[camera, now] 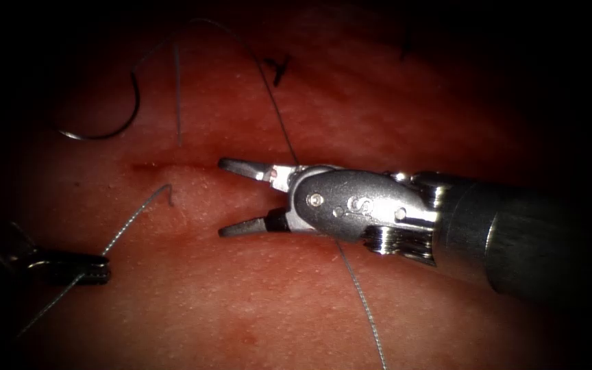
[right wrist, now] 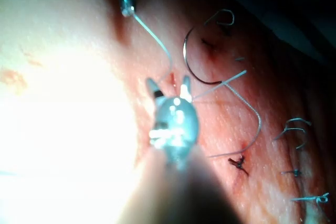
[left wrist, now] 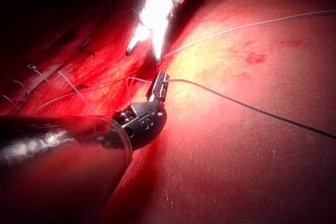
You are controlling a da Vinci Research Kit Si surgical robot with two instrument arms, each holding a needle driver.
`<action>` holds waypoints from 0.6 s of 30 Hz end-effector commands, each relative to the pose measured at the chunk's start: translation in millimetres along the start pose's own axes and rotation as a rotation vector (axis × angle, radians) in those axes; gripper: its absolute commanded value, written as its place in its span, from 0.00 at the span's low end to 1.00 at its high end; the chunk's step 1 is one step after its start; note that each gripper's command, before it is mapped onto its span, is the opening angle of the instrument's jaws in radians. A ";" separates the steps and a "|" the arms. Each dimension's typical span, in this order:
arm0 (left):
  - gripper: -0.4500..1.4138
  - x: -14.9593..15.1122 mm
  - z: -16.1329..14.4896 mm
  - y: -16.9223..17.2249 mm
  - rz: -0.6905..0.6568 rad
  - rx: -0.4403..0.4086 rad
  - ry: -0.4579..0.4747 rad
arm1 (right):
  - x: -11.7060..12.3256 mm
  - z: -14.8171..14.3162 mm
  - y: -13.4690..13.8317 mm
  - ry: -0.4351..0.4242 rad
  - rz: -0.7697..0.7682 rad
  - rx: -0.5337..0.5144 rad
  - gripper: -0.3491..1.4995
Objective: Wound Closure
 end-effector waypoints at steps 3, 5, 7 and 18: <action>0.00 -1.0 1.5 -0.5 -0.001 0.001 0.010 | 0.1 2.1 1.6 0.033 -0.126 -0.006 0.35; 0.00 -1.4 2.0 -0.7 0.004 0.001 0.015 | 0.2 3.3 1.9 0.014 -0.178 -0.024 0.41; 0.00 -1.6 2.1 -0.8 0.004 0.002 0.014 | 0.3 4.1 2.1 -0.014 -0.201 -0.045 0.44; 0.00 -2.5 3.4 -3.0 -0.024 0.006 0.019 | 2.1 6.3 2.0 -0.014 -0.241 -0.096 0.64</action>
